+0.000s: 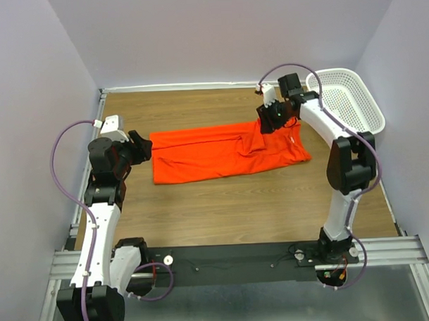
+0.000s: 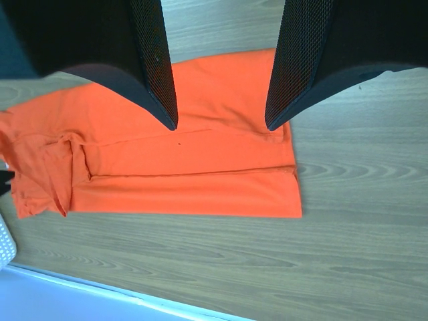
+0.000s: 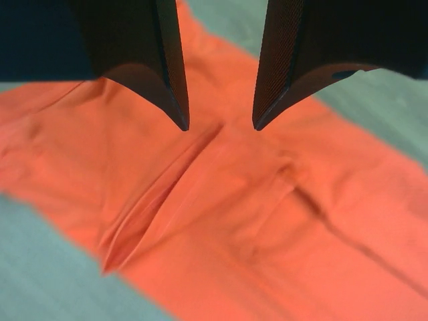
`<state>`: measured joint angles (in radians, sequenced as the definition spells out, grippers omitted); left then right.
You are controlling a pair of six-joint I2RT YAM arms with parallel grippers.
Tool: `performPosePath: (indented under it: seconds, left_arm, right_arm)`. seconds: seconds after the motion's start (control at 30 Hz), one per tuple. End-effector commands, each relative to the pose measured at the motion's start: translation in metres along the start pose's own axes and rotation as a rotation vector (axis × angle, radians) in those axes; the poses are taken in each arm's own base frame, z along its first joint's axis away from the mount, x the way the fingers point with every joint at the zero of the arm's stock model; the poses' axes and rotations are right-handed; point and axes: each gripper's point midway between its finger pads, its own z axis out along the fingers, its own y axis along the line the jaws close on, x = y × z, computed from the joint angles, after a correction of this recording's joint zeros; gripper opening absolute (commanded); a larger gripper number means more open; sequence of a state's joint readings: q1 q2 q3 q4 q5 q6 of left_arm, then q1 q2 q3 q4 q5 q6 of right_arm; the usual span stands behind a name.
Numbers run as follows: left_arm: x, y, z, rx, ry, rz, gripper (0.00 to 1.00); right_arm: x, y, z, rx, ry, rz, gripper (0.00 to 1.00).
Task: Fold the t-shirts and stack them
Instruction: Fold the tshirt
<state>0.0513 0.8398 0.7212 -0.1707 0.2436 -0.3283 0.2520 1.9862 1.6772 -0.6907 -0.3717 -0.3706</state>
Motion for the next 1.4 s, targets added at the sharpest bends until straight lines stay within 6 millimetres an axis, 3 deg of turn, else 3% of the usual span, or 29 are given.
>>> performPosePath:
  seconds: [0.0,0.33,0.67,1.0,1.37]
  left_arm:
    - [-0.001,-0.008,-0.002,0.052,-0.022,0.02,0.63]
    - [-0.005,-0.013,-0.006,0.063,-0.041,0.031,0.63]
    - [-0.004,-0.014,-0.006,0.069,-0.039,0.031,0.63]
    - [-0.004,-0.014,-0.006,0.068,-0.042,0.032,0.63]
    - [-0.005,-0.014,-0.006,0.066,-0.045,0.032,0.63]
  right_arm:
    - [0.015,0.028,-0.01,-0.078,-0.023,0.108,0.51]
    - [0.034,0.036,0.026,-0.144,0.03,0.273,0.52]
    - [0.043,0.015,0.026,-0.02,0.047,0.26,0.49]
    - [0.059,0.015,0.039,-0.024,0.086,0.28,0.48]
    - [0.057,0.025,0.046,-0.088,0.084,0.308,0.29]
